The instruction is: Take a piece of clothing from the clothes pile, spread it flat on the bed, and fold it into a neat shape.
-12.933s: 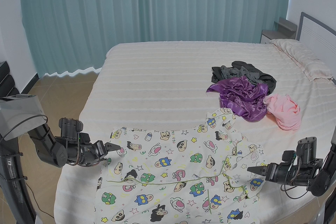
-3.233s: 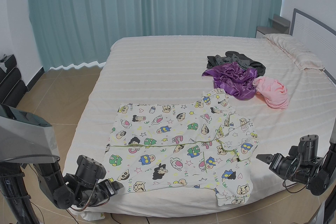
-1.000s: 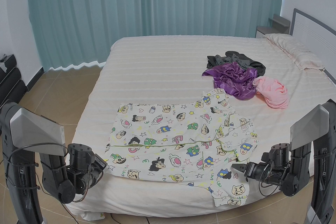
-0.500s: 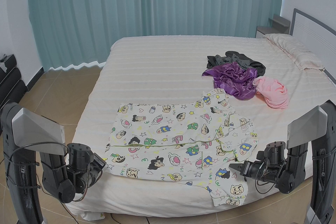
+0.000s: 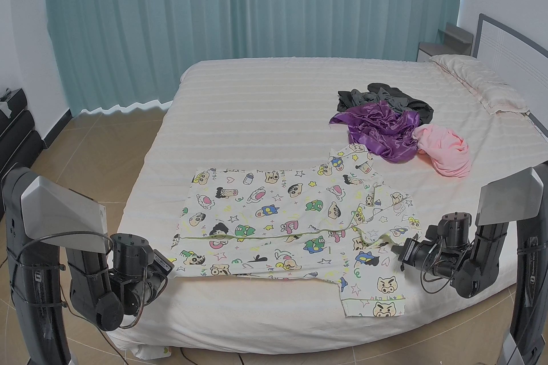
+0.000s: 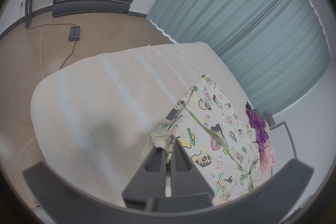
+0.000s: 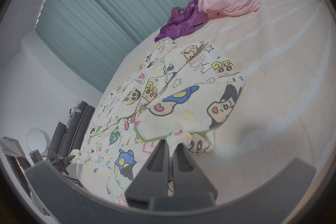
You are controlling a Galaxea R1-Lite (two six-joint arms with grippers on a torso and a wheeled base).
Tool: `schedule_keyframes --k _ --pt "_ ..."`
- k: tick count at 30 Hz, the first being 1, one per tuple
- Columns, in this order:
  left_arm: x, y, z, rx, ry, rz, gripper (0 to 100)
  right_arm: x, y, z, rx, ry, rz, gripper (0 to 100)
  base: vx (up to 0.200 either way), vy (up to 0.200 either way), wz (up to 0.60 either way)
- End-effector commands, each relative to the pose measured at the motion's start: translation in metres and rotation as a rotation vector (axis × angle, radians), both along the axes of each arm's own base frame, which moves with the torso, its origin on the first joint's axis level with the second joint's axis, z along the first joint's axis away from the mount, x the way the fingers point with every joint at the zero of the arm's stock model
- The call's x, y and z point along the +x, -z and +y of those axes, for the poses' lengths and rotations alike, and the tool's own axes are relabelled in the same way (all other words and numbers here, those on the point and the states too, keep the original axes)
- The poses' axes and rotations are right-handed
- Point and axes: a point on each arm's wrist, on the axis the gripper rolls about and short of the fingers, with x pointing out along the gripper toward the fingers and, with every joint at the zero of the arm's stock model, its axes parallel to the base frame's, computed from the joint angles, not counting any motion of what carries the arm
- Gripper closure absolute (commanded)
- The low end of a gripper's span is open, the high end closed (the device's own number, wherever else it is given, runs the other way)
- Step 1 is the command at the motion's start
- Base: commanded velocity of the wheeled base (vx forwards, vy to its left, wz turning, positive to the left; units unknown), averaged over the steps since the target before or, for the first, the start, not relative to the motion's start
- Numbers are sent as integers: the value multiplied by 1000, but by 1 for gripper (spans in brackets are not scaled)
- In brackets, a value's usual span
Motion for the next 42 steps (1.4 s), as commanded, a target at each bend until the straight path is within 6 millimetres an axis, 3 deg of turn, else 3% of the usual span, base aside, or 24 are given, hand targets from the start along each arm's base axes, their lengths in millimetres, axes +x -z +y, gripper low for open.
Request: schedule_keyframes --k 1,2,8,13,21,22,29,31,37,42 --pt "1 2 -1 1 2 1 100 12 -10 -3 2 12 -24 100 0 0 0" --pt "1 5 -1 6 2 11 100 12 -8 -2 4 6 -15 0 0 0 0" --pt "1 7 -1 8 2 16 100 7 -6 -10 -11 21 8 0 0 0 0" --pt "1 9 -1 10 5 25 100 -12 -6 -30 -52 49 53 0 0 0 0" --pt "2 9 -1 7 4 16 100 -45 -23 -41 -52 67 88 0 0 0 0" --pt "2 8 -1 5 4 7 100 -59 -23 -38 -51 38 124 0 0 0 0" --pt "2 8 -1 4 6 2 100 -90 -22 -25 -76 -68 170 0 0 0 0" --pt "2 8 -1 4 6 3 100 -102 -18 -12 -87 -140 191 0 0 0 0" --pt "2 8 -1 5 6 5 100 -107 1 2 -120 -224 215 0 0 0 0" --pt "2 9 -1 13 11 10 100 -108 5 2 -144 -245 221 0 0 0 0"
